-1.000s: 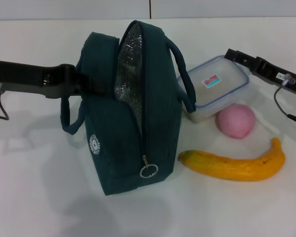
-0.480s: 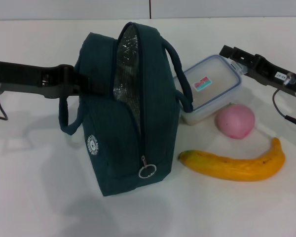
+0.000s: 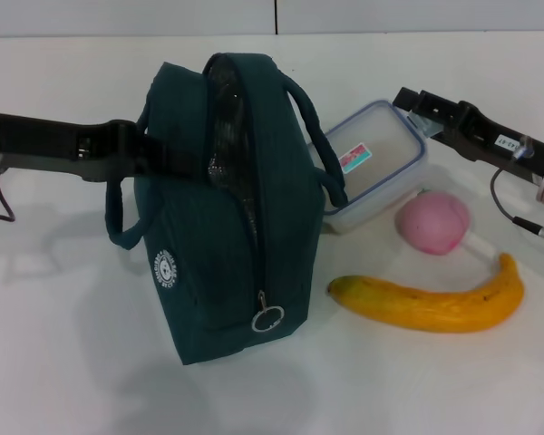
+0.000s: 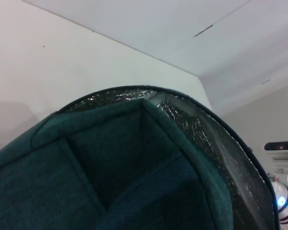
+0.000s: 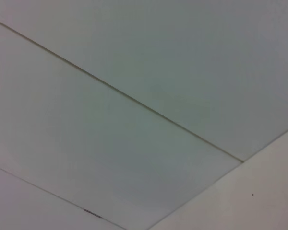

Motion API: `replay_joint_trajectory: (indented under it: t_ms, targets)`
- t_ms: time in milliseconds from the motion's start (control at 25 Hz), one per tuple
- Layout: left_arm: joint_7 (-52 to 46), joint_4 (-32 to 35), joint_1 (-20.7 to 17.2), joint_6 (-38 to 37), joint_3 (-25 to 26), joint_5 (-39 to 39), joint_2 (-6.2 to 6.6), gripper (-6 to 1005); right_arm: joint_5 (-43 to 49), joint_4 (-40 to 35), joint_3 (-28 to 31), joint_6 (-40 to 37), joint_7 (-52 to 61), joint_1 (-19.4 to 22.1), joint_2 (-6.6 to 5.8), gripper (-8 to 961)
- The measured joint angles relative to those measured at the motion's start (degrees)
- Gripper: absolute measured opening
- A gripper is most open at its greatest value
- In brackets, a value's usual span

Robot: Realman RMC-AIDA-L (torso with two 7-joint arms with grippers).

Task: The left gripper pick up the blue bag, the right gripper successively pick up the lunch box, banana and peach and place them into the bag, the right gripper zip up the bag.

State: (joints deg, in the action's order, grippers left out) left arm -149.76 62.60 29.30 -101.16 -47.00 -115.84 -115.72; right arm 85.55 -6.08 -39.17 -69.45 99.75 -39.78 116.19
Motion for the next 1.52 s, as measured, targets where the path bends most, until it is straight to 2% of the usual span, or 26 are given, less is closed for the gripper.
replay_joint_trajectory:
  t_ms: [600,1040,1400,1520]
  targets:
    - [1.4,-2.2,0.7,0.0,0.0,-0.1,0.46,31,-0.6,2.7,0.4,-1.0,0.0,-0.7,0.0,136]
    - [1.6,-2.2,0.5,-0.1,0.2,0.0,0.4,31,-4.6,2.6,0.5,-4.5,0.0,0.7,0.0,93]
    - [1.6,-2.2,0.2,-0.7,0.2,0.6,0.4,31,-13.7,-0.1,0.5,-12.4,-0.1,4.8,-0.5,93]
    - [1.7,-2.2,0.1,-1.5,0.3,1.6,0.41,31,-17.8,-0.2,0.5,-17.8,0.0,5.7,-0.61,93]
